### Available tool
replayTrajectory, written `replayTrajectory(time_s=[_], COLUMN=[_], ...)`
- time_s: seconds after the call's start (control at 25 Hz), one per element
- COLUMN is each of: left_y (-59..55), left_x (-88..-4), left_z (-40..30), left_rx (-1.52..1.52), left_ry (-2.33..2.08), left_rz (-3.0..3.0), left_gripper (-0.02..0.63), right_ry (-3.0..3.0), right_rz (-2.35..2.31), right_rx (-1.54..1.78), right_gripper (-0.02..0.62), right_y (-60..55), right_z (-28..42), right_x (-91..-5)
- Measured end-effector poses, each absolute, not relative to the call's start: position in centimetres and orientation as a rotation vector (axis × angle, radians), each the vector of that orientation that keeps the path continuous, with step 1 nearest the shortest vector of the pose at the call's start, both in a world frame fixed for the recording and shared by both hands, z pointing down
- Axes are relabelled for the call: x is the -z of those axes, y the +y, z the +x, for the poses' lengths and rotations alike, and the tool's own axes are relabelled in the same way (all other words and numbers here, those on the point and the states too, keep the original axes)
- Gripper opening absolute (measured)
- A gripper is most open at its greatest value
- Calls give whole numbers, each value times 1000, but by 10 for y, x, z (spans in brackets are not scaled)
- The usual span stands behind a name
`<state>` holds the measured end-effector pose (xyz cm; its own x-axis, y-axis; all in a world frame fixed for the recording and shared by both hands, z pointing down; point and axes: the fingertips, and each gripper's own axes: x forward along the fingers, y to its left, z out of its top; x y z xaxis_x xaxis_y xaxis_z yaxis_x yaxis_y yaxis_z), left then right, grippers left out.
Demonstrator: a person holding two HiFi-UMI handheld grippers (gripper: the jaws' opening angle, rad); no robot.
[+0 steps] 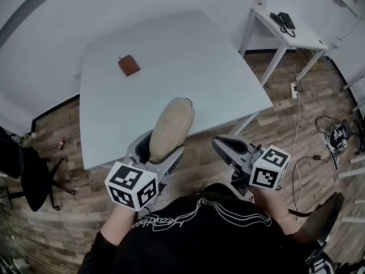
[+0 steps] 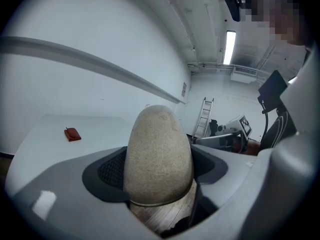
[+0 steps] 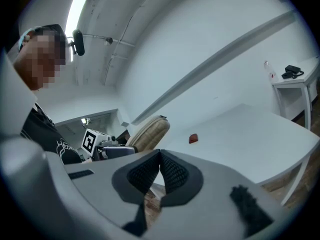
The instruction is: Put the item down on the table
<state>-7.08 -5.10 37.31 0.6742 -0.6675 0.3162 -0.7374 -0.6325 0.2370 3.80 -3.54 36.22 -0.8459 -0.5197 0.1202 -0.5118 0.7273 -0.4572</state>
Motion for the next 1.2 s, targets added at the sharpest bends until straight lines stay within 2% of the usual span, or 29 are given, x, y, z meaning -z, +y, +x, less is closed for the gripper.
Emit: replayTrajectory(time_s=[0.48, 0.84, 1.2], left_y=[-158, -258, -292], left_x=[-412, -482, -550], left_z=[-44, -37, -42], left_rx=[-324, -544, -769], left_ry=[-1071, -1137, -1133], left_rz=[2497, 2451, 2389], left_gripper=[374, 374, 375], right_ry=[2921, 2950, 3052], right_rz=[-855, -836, -812], right_rx=[856, 1009, 1114], right_gripper=[9, 9, 9], right_y=[-153, -252, -292], right_z=[54, 63, 49], right_x=[-389, -433, -496])
